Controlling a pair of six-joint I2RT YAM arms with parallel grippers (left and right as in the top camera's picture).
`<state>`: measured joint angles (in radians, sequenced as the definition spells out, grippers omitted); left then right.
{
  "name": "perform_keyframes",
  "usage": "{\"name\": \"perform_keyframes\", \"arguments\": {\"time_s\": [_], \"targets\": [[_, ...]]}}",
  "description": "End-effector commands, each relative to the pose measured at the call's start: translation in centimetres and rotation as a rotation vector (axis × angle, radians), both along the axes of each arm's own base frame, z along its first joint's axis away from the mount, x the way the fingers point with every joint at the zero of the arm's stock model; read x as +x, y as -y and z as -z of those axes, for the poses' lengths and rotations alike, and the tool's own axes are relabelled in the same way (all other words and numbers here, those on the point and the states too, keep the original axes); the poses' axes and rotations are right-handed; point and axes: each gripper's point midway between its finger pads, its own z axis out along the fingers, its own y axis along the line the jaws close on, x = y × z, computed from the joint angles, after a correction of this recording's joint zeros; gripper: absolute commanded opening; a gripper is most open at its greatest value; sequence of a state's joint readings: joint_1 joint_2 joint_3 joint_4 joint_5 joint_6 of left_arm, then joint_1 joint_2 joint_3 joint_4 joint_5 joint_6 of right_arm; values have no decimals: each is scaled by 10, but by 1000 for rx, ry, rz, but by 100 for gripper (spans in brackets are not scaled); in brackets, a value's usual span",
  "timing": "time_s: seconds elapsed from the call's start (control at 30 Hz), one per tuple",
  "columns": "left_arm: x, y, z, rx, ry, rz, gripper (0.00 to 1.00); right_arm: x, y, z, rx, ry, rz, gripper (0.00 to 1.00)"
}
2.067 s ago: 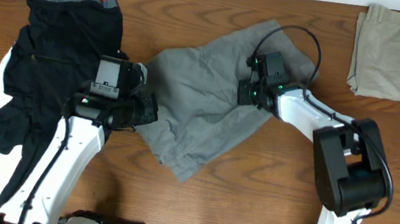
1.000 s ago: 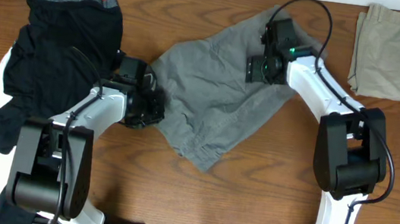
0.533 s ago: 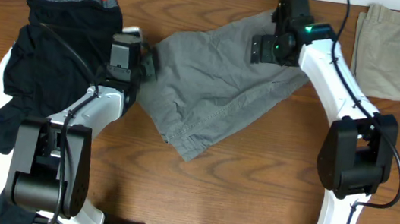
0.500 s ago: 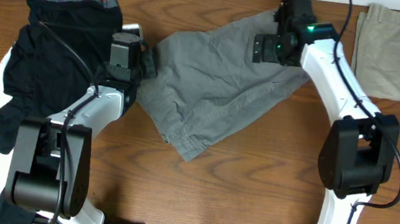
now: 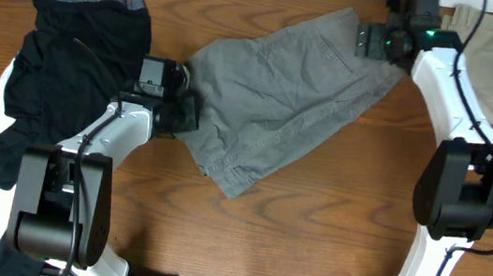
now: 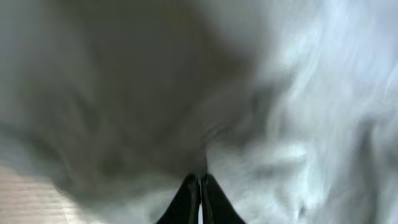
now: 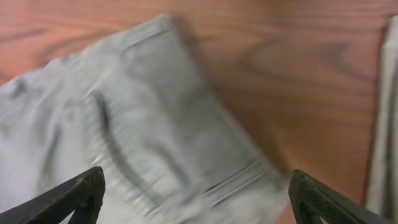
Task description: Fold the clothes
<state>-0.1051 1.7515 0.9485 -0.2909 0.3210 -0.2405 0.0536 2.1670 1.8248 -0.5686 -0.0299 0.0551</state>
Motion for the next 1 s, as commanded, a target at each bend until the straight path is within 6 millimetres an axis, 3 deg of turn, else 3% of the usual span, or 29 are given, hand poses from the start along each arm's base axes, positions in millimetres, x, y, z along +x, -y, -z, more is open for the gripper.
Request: {"name": "perform_keyframes", "arguments": {"time_s": [0.0,0.23,0.37,0.47,0.6,0.73,0.9,0.97], "targets": [[-10,10,0,-61,-54,17,6,6,16,33,10,-37,-29,92],[-26,8,6,-54,-126,15,6,5,31,73,79,-101,-22,89],[-26,8,6,-54,-128,15,6,-3,33,87,88,-147,-14,81],[-26,8,6,-54,-125,15,6,-10,32,97,98,-188,1,59],[-26,8,6,-54,-125,15,6,-23,43,105,95,-256,125,4],[-26,8,6,-54,-126,14,6,-44,57,113,66,-346,253,1],[-25,6,6,-45,-124,8,6,-88,83,122,-3,-501,477,1],[-25,4,6,-39,-122,5,6,-104,84,123,6,-562,537,1]]}}
